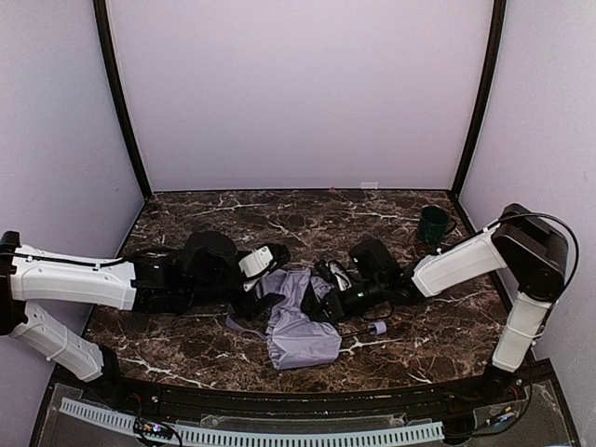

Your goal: Put away the umbrella

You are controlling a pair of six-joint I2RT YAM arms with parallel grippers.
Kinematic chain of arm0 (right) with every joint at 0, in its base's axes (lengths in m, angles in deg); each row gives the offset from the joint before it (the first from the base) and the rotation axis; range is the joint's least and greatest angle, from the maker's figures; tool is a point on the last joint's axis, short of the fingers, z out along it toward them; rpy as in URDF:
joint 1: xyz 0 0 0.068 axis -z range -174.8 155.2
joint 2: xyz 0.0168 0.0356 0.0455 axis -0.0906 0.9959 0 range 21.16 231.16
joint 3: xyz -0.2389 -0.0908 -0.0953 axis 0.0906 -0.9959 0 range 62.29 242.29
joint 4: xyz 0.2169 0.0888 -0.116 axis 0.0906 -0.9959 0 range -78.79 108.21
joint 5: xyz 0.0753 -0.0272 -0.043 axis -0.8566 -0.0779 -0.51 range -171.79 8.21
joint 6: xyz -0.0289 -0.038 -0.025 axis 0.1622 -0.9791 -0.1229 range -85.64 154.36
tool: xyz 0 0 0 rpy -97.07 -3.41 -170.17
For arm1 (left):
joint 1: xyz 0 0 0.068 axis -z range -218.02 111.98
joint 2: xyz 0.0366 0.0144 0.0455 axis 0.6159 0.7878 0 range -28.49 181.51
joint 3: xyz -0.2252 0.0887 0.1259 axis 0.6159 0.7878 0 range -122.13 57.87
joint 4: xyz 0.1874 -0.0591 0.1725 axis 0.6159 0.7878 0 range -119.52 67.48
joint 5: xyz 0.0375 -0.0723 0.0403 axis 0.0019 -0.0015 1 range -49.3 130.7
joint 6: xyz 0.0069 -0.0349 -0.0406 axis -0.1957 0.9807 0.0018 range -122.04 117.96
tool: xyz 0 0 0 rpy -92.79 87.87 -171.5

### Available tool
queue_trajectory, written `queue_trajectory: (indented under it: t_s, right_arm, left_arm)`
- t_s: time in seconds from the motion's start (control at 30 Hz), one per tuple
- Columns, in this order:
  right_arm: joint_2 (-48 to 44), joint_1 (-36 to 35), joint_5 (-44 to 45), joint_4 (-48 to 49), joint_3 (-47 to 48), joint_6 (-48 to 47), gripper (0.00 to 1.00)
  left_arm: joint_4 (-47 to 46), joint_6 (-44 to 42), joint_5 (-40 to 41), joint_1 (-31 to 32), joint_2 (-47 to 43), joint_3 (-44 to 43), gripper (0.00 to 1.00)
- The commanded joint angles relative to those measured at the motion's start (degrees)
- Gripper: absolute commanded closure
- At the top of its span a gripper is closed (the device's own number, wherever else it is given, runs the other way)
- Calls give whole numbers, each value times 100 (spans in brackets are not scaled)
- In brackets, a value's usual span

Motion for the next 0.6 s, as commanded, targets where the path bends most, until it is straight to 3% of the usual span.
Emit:
queue_trajectory:
  t_s: [0.0, 0.07, 0.17, 0.57]
  right_arm:
    - [209, 56, 74, 333, -124, 323, 100]
    - [252, 77, 23, 390, -111, 405, 100]
    - [317, 86, 63, 289, -18, 413, 100]
    - [459, 111, -8, 166, 59, 402, 100]
  left_arm:
    - [545, -776, -1125, 665, 69, -192, 25]
    - [531, -1189, -1266, 997, 339, -238, 19]
    - [762, -1398, -1251, 1169, 857, -466, 2]
    - [1016, -1334, -406, 1144, 2337, -664, 1]
